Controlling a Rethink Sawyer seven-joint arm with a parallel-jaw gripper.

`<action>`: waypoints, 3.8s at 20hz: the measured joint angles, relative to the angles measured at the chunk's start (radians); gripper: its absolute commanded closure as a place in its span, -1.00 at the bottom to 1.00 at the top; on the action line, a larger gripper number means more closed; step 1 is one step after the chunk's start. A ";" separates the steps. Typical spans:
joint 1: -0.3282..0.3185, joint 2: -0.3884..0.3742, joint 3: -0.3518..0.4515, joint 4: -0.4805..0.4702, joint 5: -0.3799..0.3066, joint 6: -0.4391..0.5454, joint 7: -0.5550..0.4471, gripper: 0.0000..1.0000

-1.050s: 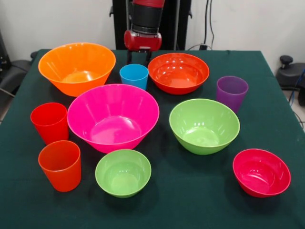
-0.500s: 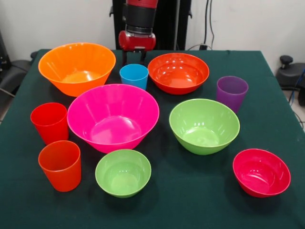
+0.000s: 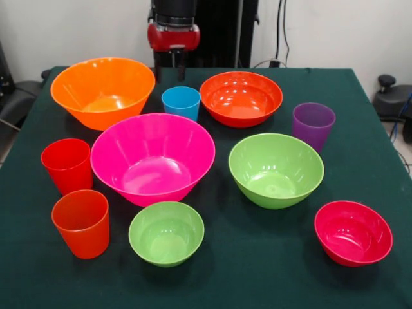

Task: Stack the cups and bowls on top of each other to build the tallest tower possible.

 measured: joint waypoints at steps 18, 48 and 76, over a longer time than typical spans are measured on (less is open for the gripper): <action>-0.188 -0.260 0.247 0.095 -0.004 0.213 0.000 -1.00; -0.298 -0.327 0.339 0.124 -0.028 0.228 0.000 -1.00; -0.229 -0.238 0.225 0.117 -0.151 0.204 0.000 -1.00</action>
